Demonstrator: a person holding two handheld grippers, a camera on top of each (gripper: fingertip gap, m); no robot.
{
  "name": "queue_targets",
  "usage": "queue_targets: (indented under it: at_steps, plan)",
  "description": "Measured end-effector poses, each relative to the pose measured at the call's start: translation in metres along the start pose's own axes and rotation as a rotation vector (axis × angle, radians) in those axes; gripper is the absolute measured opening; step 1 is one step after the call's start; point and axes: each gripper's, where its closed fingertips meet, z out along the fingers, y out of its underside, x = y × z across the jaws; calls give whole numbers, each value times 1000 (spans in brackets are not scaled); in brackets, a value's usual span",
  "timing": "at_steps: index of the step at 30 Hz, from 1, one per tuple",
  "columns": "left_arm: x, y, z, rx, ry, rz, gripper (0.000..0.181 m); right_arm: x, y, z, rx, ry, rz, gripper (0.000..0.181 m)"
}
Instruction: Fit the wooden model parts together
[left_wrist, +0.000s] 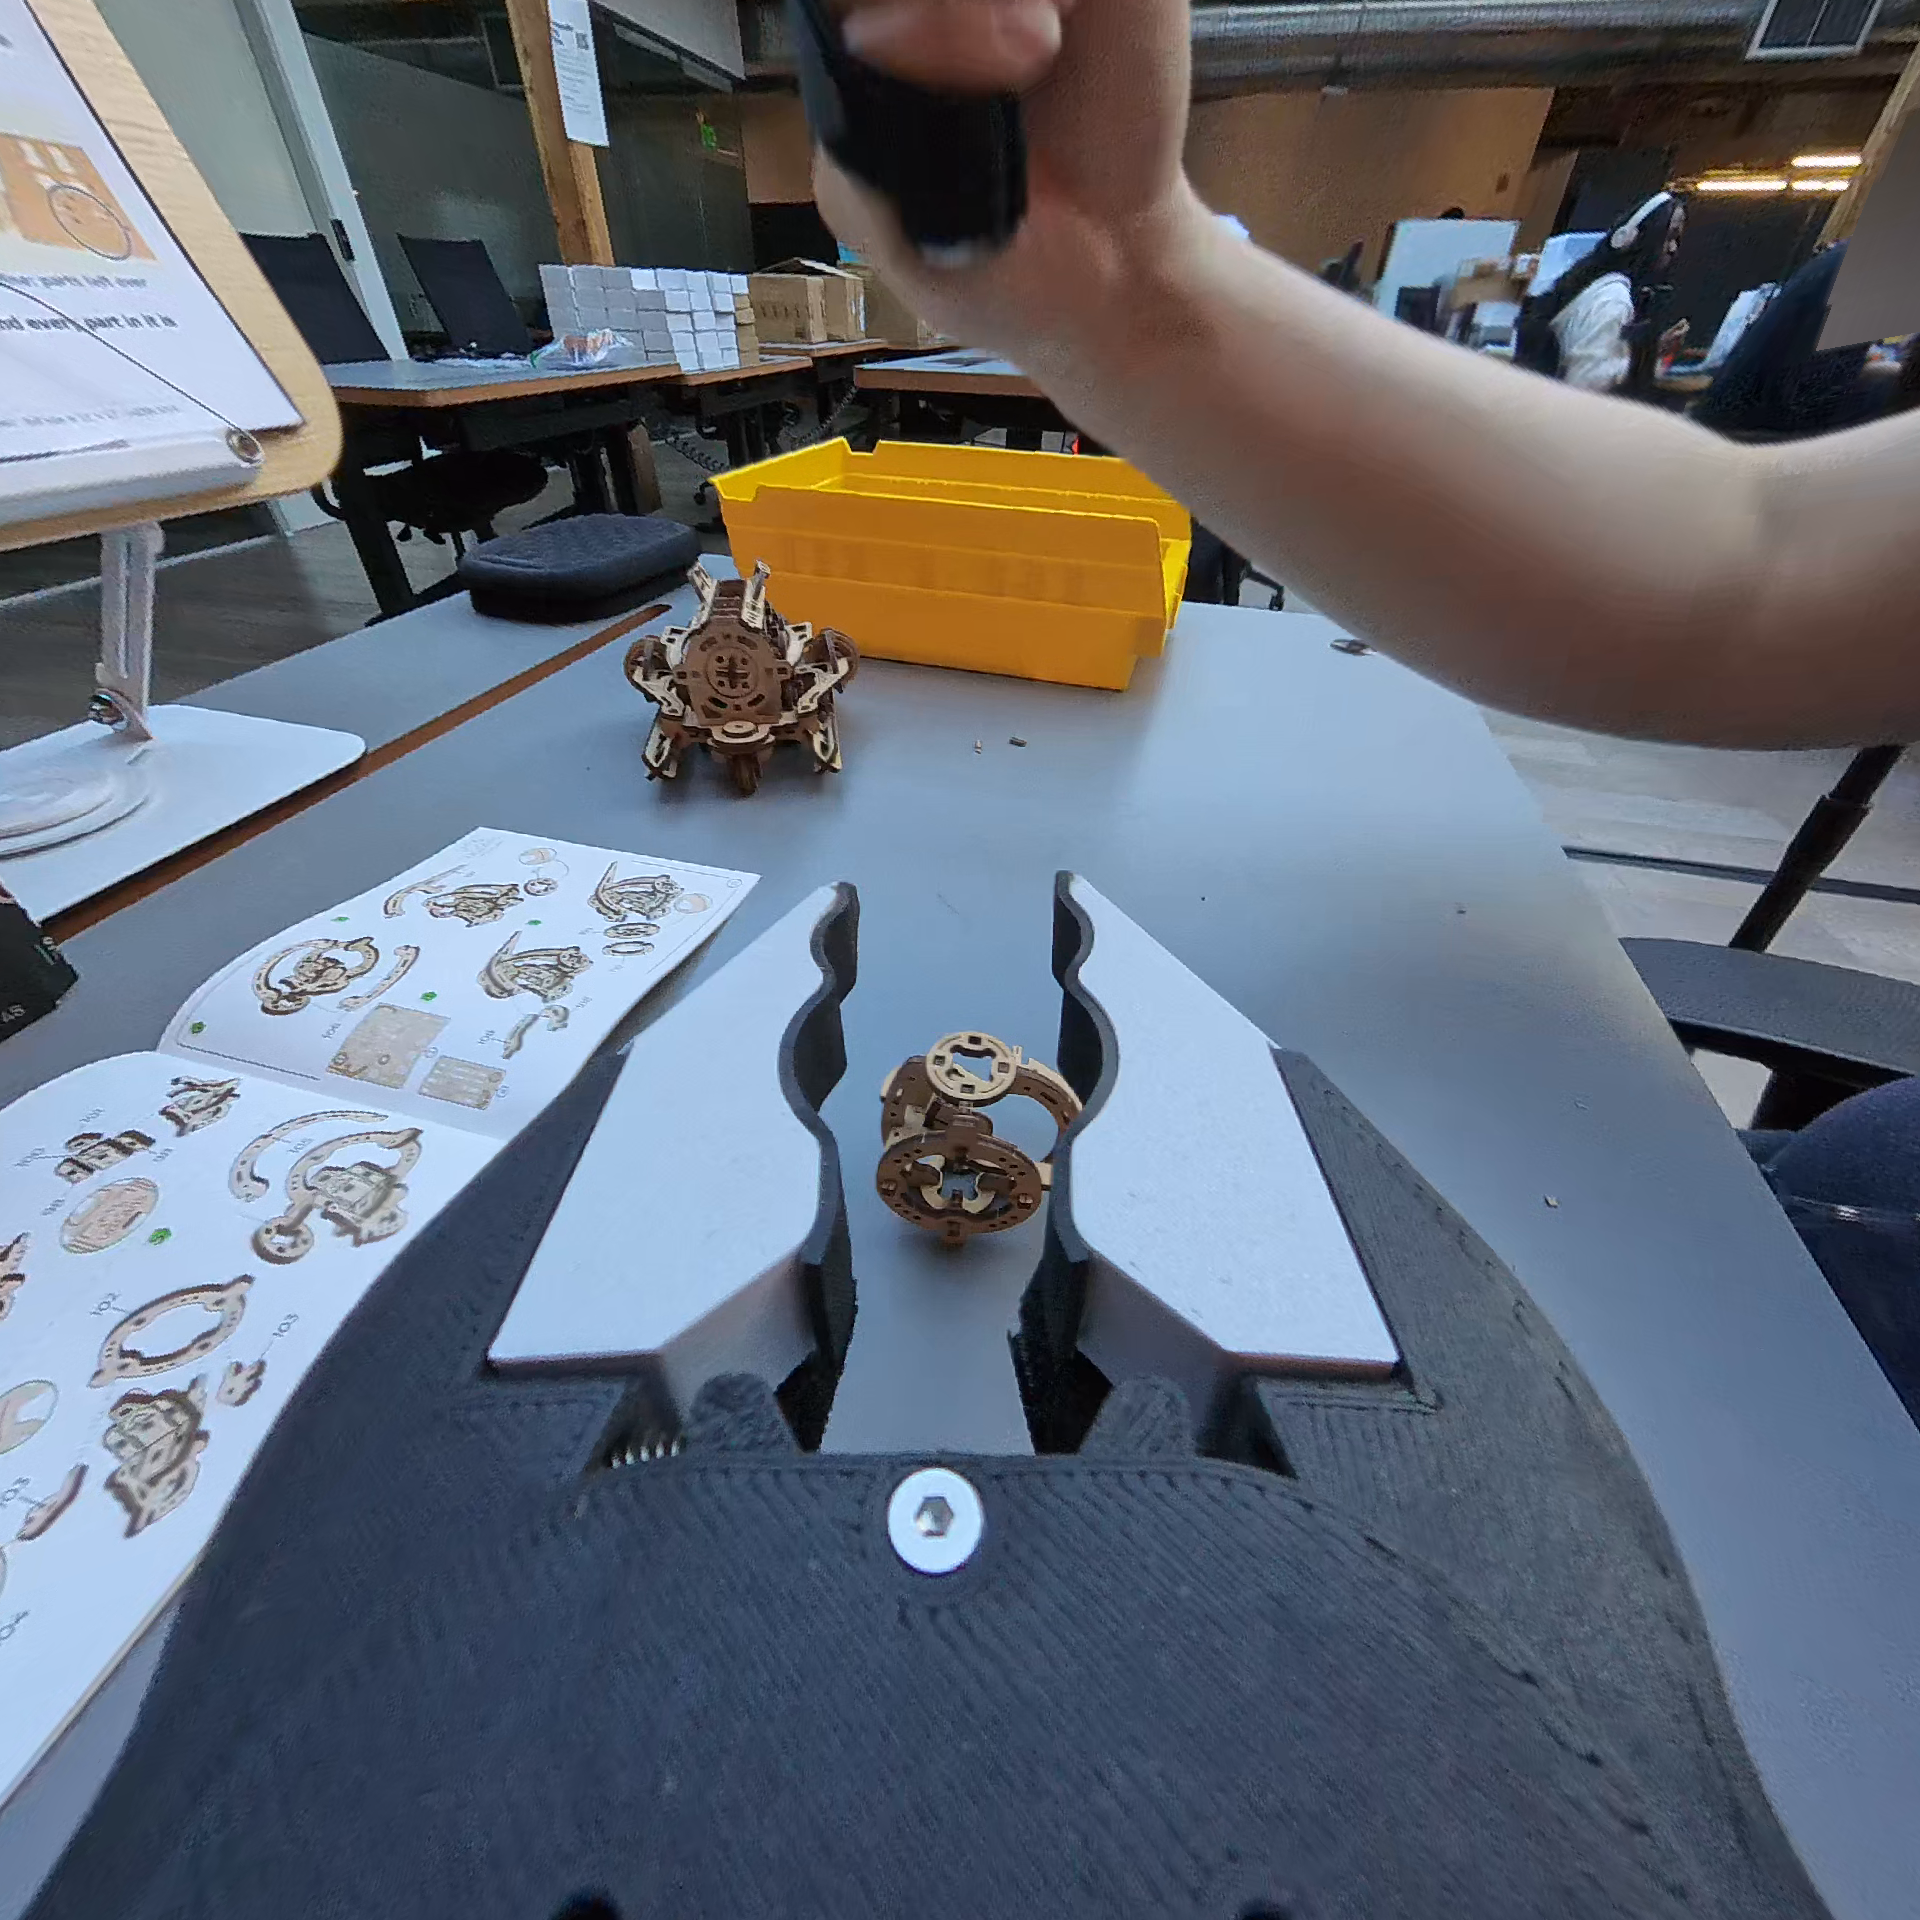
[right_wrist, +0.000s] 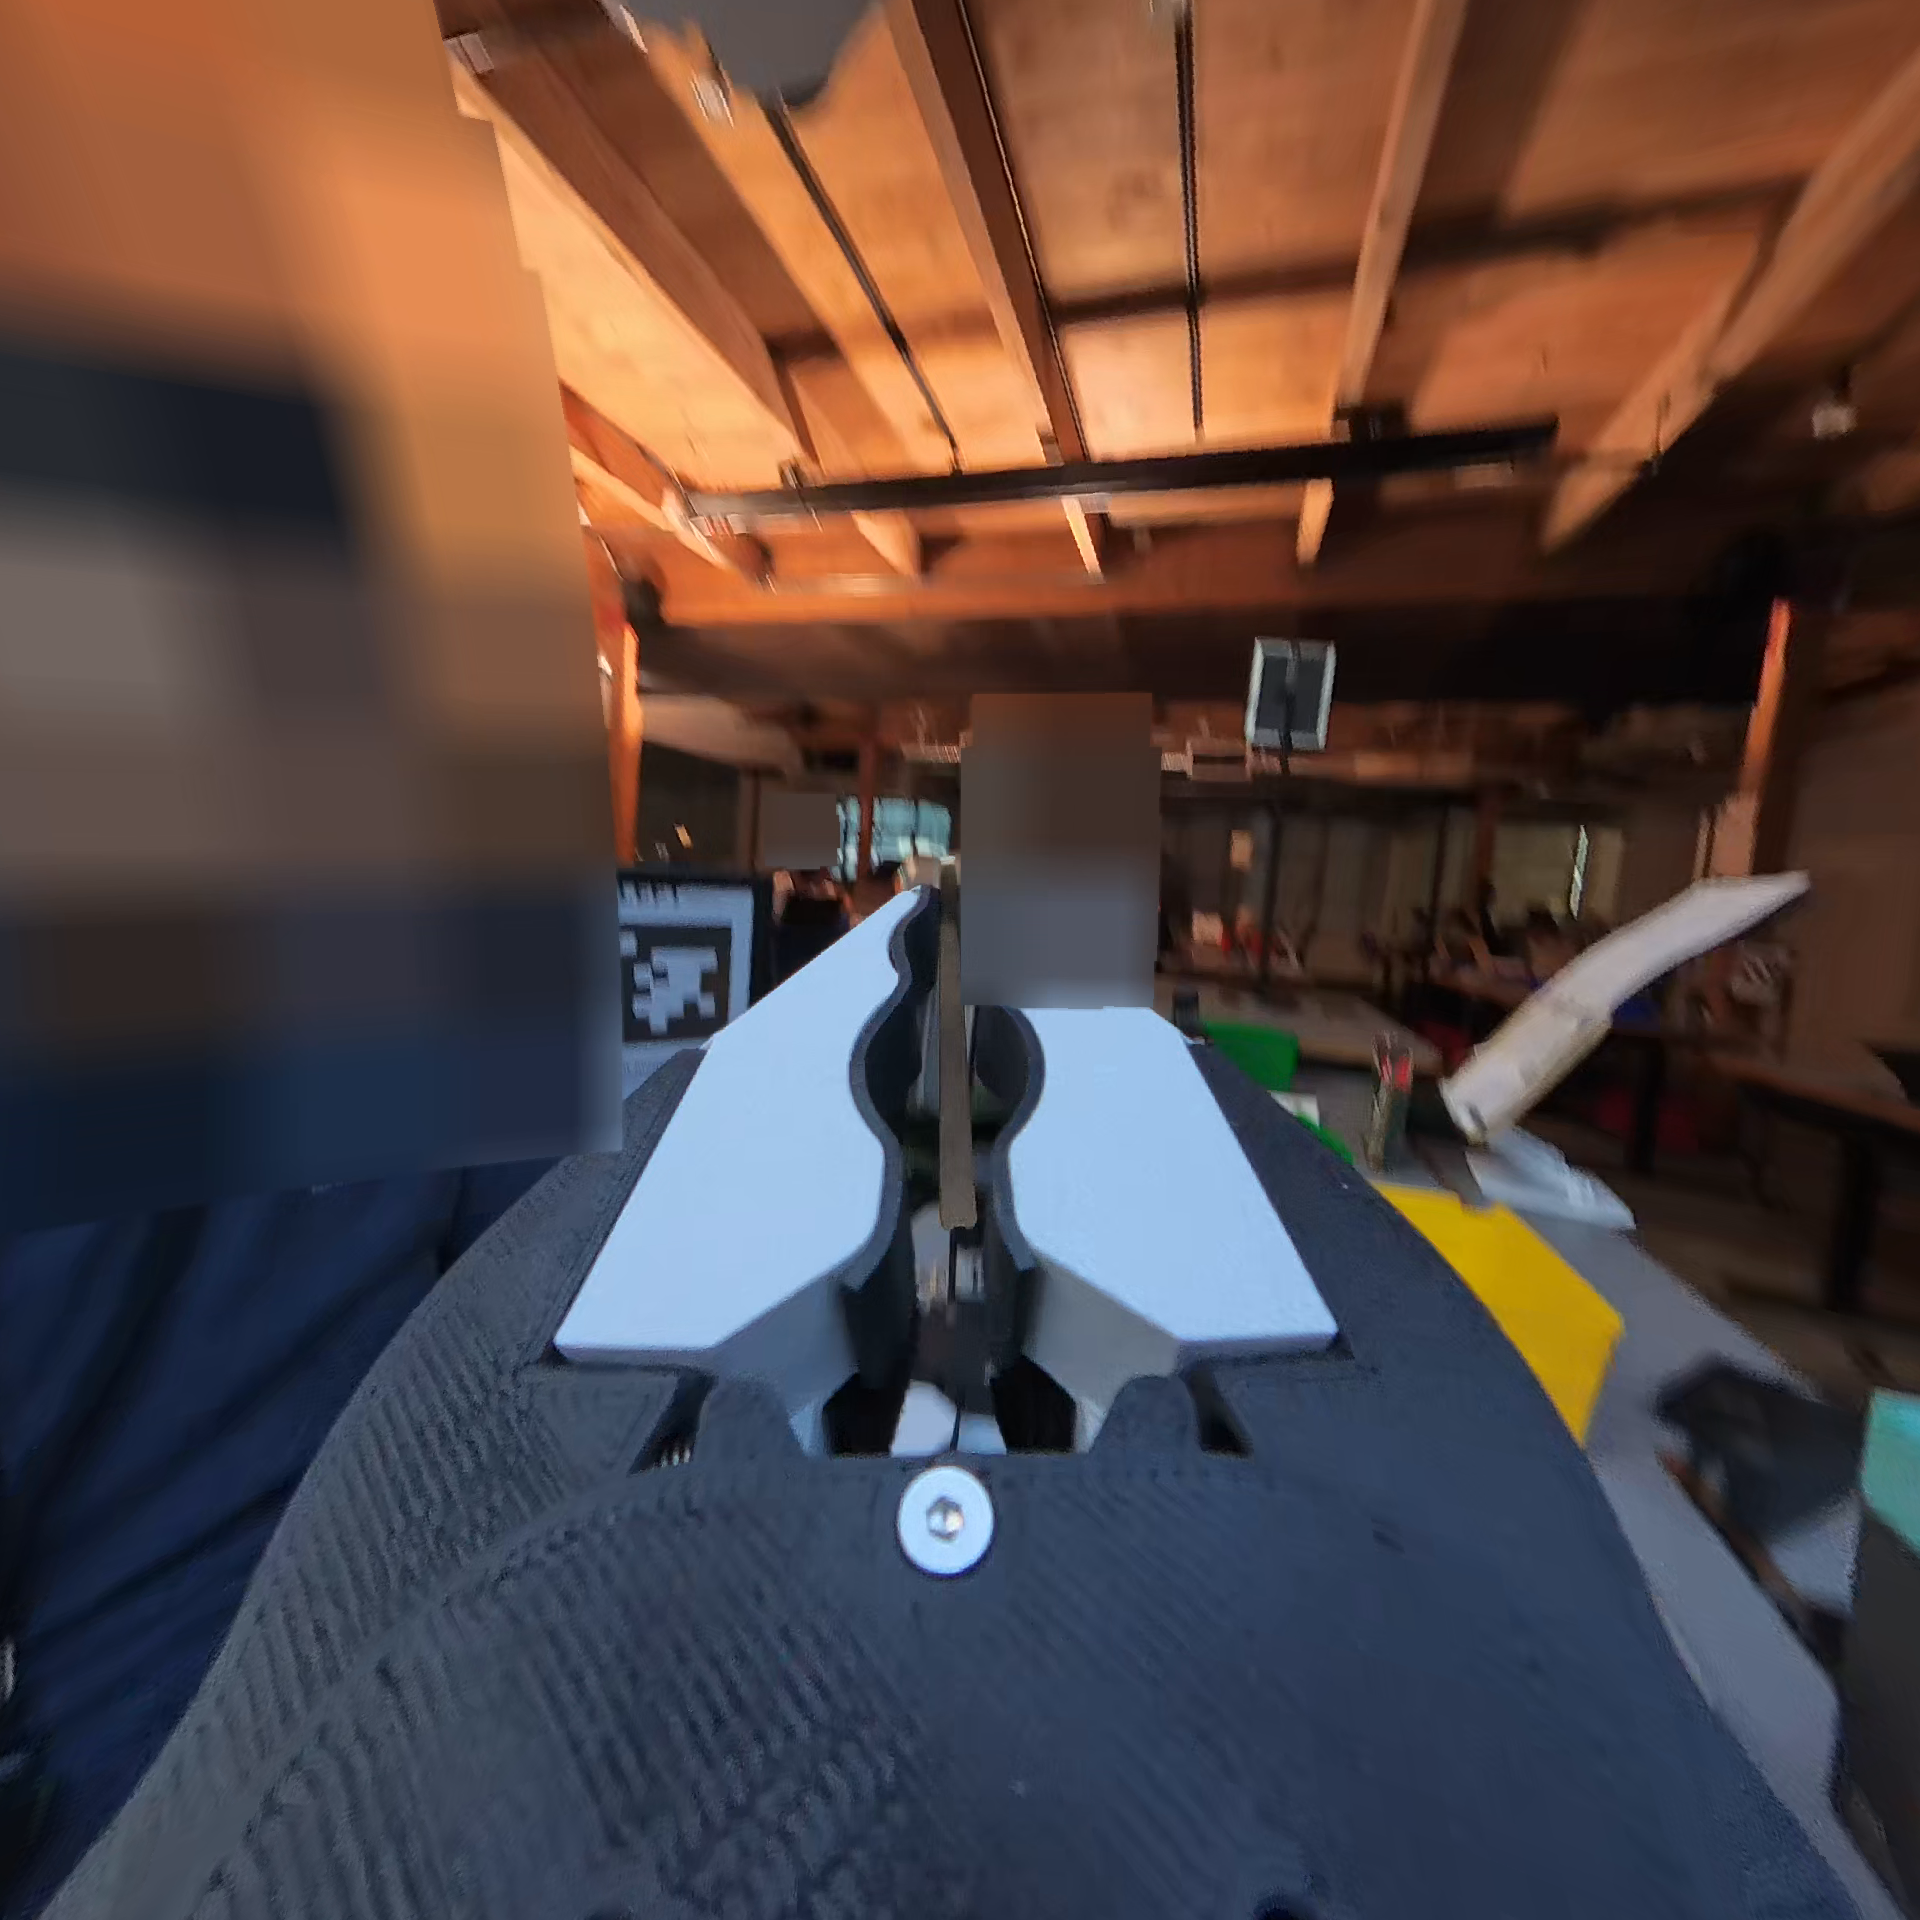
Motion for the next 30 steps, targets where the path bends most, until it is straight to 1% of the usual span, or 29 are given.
queue_targets:
  at_steps: [1, 4, 8, 10, 12, 15, 21, 30]
  plan:
    - [-1, -1, -1, 6, 0, 1, 35, -2, 18, -4, -48, 20, 8, 1]
    - [-1, 1, 1, -5, 4, 2, 33, -3, 59, -20, -118, 69, 68, 1]
    - [0, 11, 5, -45, 5, 6, 34, -4, 103, -38, -176, 139, 114, 1]
    - [0, 13, 5, -48, 4, 4, 33, -3, 127, -47, -220, 197, 114, 1]
    - [-1, 13, 5, -45, 5, -1, 33, -1, 146, -55, -242, 257, 109, 1]
    - [-3, 14, 5, -48, 5, -11, 33, -2, 168, -64, -257, 304, 120, 1]
    - [-3, 15, 4, -59, 6, -9, 33, 3, 194, -70, -324, 344, 153, 1]
    - [0, 16, 5, -68, 16, 0, 32, 9, 205, -76, -352, 370, 147, 1]
